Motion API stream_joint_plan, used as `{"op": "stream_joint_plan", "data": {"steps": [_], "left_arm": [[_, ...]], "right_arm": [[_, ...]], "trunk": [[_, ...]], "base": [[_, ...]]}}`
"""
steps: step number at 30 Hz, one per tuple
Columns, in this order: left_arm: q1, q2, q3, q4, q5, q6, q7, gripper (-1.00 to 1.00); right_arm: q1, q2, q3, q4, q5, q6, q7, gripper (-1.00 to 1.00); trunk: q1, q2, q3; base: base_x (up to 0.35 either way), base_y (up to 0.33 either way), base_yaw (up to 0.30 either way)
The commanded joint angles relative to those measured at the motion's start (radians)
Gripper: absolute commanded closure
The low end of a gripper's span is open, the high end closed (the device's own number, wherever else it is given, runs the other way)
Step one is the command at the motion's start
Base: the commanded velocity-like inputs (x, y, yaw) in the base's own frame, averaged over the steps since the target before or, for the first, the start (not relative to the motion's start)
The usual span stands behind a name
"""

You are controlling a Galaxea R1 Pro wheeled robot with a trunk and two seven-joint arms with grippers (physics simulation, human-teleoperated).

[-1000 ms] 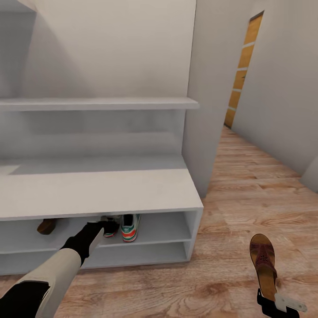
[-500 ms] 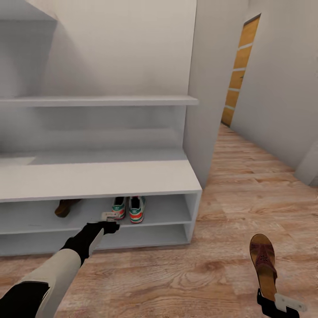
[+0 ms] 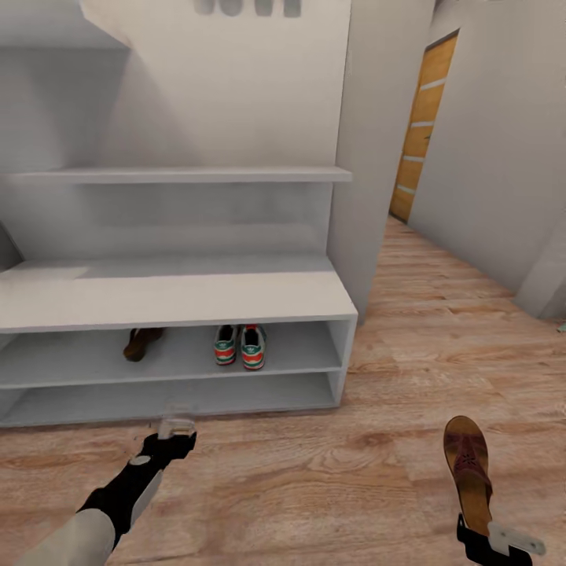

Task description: Pick up the two gym shoes and the two sandals from the corridor floor and place them onto the hallstand (shoe rack) in the corridor, making sure they are on the rack and not on the floor. Arrange them so the two gym shoes are next to each other and the two sandals are next to each other.

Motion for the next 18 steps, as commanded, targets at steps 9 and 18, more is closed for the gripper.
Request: {"op": "stream_joint_plan", "data": {"steps": [9,18], "left_arm": [[0.273,0.008,0.124,0.002,0.036,-0.297,-0.017,-1.00],[0.428,0.000,0.148,0.027,0.052,-0.516,-0.076,-1.00]], "right_arm": [[0.000,0.000,0.005,0.000,0.002,-0.005,0.003,1.00],[0.000,0.001,0.007,0.000,0.000,-0.005,0.002,1.00]], "trunk": [[-0.001,0.000,-0.001],[-0.001,0.000,-0.001]], "base": [[-0.060,0.008,0.000],[-0.001,0.000,0.000]]}}
